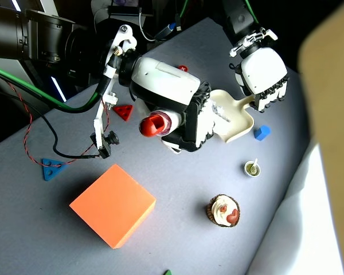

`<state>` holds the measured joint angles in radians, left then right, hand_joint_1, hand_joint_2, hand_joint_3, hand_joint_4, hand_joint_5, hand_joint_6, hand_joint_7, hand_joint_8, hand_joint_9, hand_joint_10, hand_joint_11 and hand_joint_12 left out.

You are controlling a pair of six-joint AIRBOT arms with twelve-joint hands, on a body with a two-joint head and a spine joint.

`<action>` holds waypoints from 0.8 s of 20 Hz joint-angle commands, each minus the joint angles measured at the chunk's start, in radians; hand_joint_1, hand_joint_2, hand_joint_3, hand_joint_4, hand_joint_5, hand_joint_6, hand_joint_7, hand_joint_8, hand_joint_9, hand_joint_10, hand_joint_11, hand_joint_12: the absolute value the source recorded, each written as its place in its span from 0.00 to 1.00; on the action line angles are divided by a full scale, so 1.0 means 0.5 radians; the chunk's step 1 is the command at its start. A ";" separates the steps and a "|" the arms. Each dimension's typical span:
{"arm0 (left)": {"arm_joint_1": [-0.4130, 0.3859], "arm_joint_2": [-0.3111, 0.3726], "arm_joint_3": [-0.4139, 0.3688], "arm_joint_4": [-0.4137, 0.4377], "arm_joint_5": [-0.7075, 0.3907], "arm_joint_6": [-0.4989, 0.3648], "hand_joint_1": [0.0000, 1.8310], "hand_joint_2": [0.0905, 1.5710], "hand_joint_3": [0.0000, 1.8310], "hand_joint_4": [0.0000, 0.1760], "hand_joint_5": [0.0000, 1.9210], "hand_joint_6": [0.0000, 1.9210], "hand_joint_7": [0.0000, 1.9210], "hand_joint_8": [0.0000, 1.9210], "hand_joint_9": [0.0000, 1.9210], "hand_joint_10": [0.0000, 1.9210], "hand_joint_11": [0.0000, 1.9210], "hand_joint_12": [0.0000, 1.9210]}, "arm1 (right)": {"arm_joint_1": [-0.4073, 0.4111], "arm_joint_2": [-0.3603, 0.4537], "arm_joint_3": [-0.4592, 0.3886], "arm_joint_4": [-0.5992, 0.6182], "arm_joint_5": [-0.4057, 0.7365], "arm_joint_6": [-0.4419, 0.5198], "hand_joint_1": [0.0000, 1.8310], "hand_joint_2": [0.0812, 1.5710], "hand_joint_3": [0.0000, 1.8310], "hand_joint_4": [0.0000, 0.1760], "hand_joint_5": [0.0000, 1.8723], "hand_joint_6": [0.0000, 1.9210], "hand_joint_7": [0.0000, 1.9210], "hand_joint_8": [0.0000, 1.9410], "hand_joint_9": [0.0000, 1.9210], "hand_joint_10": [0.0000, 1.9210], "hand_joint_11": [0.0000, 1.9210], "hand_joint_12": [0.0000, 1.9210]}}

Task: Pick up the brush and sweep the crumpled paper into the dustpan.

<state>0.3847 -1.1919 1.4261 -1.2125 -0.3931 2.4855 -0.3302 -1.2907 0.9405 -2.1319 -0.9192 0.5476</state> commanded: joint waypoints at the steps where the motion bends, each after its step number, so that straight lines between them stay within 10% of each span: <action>1: -0.006 0.025 0.010 0.072 -0.140 0.017 0.55 0.58 0.00 0.00 0.37 0.01 0.39 0.00 0.39 0.01 0.28 0.26 | 0.010 0.023 0.000 -0.188 -0.177 -0.019 0.89 0.74 0.00 1.00 0.47 1.00 0.54 1.00 0.61 1.00 0.65 1.00; 16: -0.007 0.026 -0.003 0.078 -0.153 0.017 0.54 0.59 0.00 0.00 0.29 0.00 0.31 0.00 0.31 0.00 0.26 0.14 | -0.049 -0.007 0.007 -0.162 -0.333 0.167 0.87 0.72 0.00 0.97 0.47 1.00 0.45 1.00 0.54 1.00 0.59 1.00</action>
<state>0.3847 -1.1923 1.4239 -1.2118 -0.3981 2.4863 -0.3645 -1.3006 0.9451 -2.1281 -1.0111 0.6327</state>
